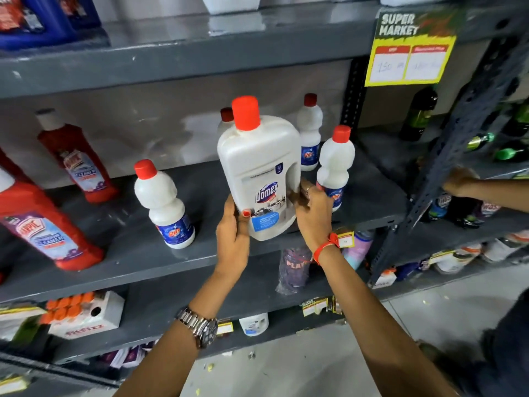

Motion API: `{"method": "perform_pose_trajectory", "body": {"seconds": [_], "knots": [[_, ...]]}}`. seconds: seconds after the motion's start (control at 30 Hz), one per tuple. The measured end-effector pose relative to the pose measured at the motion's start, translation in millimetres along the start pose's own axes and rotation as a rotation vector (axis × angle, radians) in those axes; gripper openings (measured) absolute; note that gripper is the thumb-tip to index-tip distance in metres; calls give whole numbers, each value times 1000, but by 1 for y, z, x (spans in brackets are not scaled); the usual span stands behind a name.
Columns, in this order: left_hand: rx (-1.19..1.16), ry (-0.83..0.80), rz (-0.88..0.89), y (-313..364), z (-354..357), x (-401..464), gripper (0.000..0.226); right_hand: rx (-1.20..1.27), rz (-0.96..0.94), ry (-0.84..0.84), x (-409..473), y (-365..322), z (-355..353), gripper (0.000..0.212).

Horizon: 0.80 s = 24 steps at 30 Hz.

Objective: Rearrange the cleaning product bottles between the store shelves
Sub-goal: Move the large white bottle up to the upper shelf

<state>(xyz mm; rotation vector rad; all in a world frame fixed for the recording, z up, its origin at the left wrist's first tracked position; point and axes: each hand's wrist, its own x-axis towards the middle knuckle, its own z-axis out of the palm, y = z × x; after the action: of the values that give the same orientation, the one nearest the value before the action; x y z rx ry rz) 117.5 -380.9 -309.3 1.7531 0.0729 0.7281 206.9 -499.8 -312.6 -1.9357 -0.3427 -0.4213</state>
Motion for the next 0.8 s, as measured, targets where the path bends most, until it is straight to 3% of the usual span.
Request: {"method": "perform_pose_trajectory", "body": {"seconds": [0.4,0.57,0.8], "knots": [[-79,-15,309,163,-22,68,22,87,-239,367,40,-146,-88,35],[-89,-38,423,227,-34,104,20,102,-333,412,72,-202,-112,26],[-54,0,394,277,-49,174,20,91,-311,413,132,-254,-109,19]]}}
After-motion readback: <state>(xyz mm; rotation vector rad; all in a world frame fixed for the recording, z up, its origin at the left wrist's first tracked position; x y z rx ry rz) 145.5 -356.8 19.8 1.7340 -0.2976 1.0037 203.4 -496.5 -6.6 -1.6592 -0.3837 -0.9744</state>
